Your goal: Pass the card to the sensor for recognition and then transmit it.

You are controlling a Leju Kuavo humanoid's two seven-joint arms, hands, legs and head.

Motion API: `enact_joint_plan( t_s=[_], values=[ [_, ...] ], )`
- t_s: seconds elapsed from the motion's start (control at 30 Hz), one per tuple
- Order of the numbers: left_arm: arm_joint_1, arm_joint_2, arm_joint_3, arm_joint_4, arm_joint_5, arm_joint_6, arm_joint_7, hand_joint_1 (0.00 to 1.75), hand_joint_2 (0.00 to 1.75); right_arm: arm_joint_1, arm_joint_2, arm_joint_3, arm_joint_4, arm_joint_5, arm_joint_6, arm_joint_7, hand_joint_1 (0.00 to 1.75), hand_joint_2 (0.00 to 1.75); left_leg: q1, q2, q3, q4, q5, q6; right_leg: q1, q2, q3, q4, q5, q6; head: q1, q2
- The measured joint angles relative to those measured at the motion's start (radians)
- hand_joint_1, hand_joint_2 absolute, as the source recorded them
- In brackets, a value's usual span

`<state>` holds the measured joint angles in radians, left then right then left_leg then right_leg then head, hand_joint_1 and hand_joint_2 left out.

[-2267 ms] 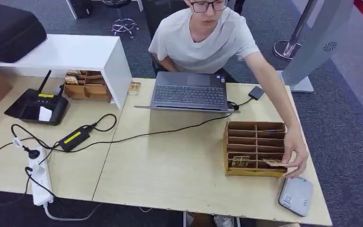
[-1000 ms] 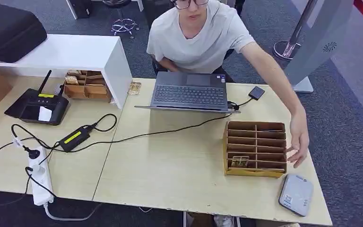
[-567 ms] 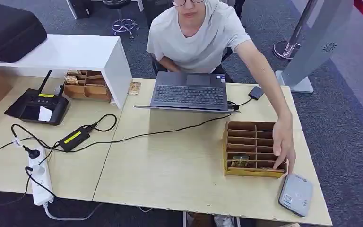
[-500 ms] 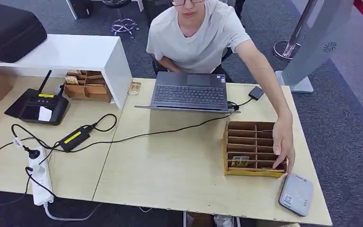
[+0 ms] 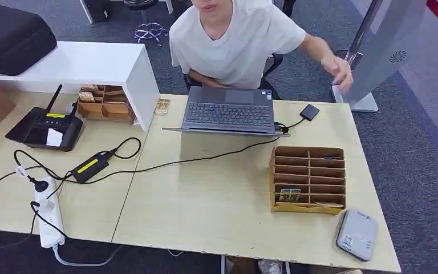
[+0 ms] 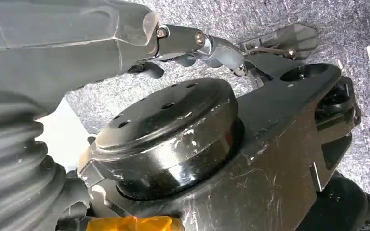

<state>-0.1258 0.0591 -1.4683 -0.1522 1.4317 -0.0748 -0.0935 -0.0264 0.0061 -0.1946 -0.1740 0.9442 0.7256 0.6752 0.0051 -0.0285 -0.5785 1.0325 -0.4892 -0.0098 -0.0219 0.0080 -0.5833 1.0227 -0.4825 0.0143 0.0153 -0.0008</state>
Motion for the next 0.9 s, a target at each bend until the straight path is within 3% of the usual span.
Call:
enact_joint_plan(
  t_s=[0.43, 0.7, 0.9],
  values=[
    [-0.001, 0.005, -0.016, 0.000, -0.030, -0.015, -0.003, 0.00, 1.75, -0.002, 0.005, -0.015, 0.001, 0.036, 0.025, 0.025, 0.00, 1.75, 0.000, 0.000, 0.000, 0.000, 0.000, 0.000, 0.000, 0.000, 0.000, 0.000, 0.000, 0.000, 0.000, 0.000],
    [-0.004, 0.010, -0.018, 0.000, -0.060, -0.021, 0.004, 0.00, 1.75, -0.008, -0.044, -0.024, 0.001, 0.152, -0.087, 0.026, 0.00, 1.75, 0.000, 0.000, 0.000, 0.000, 0.000, 0.000, 0.000, 0.000, 0.000, 0.000, 0.000, 0.000, 0.000, 0.000],
    [-0.006, 0.009, -0.018, 0.000, -0.053, -0.016, 0.018, 0.00, 1.75, -0.015, -0.077, -0.024, 0.000, 0.184, -0.117, 0.025, 0.00, 1.75, -0.001, 0.000, 0.000, 0.000, 0.000, 0.000, 0.000, 0.000, 0.001, 0.000, 0.000, 0.000, 0.000, 0.000]
  ],
)
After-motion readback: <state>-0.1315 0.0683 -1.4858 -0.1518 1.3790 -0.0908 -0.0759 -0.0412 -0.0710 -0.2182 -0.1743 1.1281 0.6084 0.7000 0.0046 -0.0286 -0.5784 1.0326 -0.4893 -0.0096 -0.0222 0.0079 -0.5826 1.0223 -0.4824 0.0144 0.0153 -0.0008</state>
